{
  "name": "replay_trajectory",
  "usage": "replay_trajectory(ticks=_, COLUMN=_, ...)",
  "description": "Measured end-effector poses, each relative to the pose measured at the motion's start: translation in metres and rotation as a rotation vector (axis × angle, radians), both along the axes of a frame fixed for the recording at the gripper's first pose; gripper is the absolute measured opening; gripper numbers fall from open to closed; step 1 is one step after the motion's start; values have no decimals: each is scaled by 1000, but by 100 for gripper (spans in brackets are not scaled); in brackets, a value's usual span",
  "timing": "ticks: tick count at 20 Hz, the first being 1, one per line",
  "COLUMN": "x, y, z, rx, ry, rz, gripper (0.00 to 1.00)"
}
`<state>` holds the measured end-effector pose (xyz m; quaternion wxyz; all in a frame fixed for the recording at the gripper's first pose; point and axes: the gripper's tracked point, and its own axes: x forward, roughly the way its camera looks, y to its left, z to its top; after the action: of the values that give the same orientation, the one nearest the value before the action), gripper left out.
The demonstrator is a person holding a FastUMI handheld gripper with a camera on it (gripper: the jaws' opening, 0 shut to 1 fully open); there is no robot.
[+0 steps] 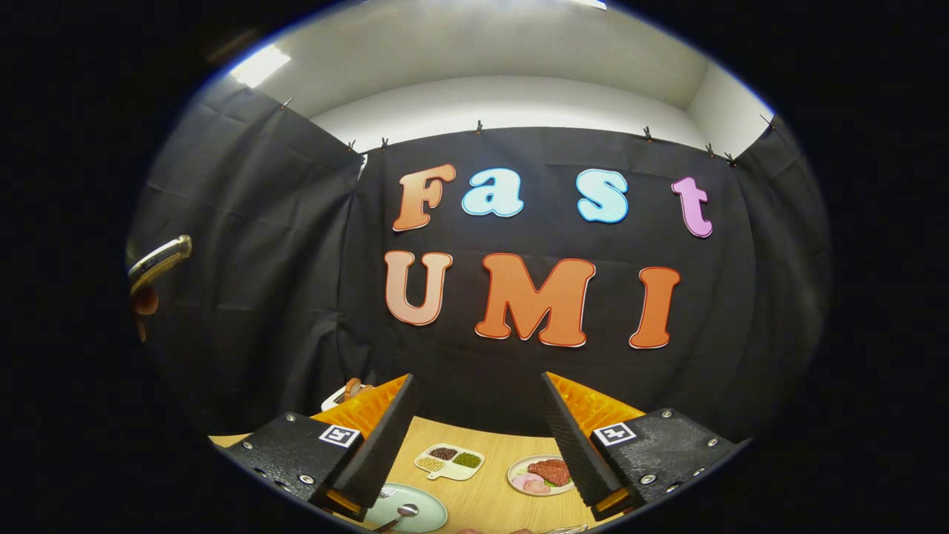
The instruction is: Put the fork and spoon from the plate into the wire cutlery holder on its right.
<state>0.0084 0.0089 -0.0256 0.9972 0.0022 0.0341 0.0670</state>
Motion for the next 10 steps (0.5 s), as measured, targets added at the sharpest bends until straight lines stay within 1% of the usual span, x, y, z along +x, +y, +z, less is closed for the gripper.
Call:
replay_trajectory(ticks=7, x=-8, y=2, z=-34, rx=17, ry=79, rz=99, gripper=99)
replay_trajectory(ticks=8, x=-8, y=2, z=-38, rx=17, ry=91, rz=106, gripper=99)
replay_trajectory(ticks=10, x=-6, y=3, z=-48, rx=10, ry=114, rz=91, gripper=99)
